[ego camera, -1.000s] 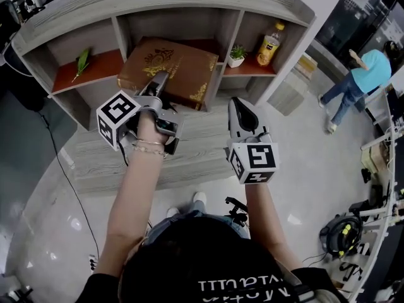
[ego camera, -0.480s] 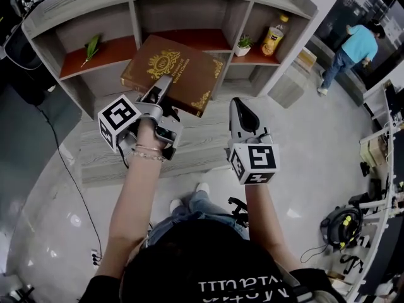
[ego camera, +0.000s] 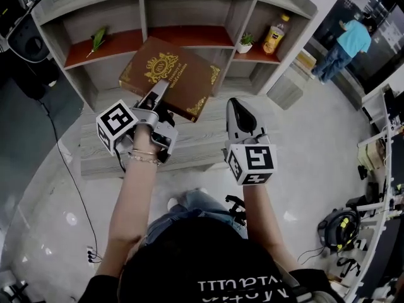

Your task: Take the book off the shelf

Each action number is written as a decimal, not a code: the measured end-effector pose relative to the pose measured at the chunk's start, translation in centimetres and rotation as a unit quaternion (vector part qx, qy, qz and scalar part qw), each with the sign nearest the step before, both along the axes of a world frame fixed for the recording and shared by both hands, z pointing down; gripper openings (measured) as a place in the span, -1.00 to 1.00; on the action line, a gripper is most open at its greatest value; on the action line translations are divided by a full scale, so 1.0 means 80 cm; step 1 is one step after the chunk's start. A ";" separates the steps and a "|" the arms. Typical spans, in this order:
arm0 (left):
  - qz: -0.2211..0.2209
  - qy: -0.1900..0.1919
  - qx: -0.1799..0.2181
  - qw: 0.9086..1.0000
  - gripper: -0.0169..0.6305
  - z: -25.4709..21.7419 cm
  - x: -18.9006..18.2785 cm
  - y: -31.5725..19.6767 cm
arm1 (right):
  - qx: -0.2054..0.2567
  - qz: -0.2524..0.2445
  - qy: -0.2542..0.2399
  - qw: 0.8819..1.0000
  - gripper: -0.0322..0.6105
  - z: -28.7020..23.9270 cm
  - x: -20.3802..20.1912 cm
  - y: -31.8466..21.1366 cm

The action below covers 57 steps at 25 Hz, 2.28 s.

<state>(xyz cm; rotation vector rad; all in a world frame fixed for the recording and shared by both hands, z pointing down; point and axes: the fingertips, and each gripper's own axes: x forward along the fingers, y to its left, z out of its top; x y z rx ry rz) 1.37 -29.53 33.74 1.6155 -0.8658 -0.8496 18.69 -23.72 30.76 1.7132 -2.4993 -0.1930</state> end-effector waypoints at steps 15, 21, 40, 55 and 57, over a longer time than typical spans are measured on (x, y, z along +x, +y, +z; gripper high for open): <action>-0.097 -0.116 0.054 0.987 -0.25 0.014 -0.042 0.038 | 0.008 -0.055 -0.006 0.998 -0.85 -0.012 -0.003 -0.018; -0.132 -0.163 0.068 0.975 -0.25 0.018 -0.052 0.040 | 0.005 -0.073 -0.007 0.997 -0.85 -0.010 -0.002 -0.031; -0.150 -0.397 0.127 0.896 -0.26 -0.002 -0.030 0.039 | 0.000 -0.088 -0.006 0.996 -0.85 -0.005 -0.007 -0.035; -0.180 -0.574 0.181 0.778 -0.26 -0.018 -0.010 0.040 | 0.010 -0.095 -0.017 0.995 -0.85 -0.015 -0.003 -0.032; -0.186 -0.592 0.187 0.761 -0.26 -0.022 -0.010 0.040 | 0.013 -0.097 -0.015 0.995 -0.85 -0.016 -0.002 -0.031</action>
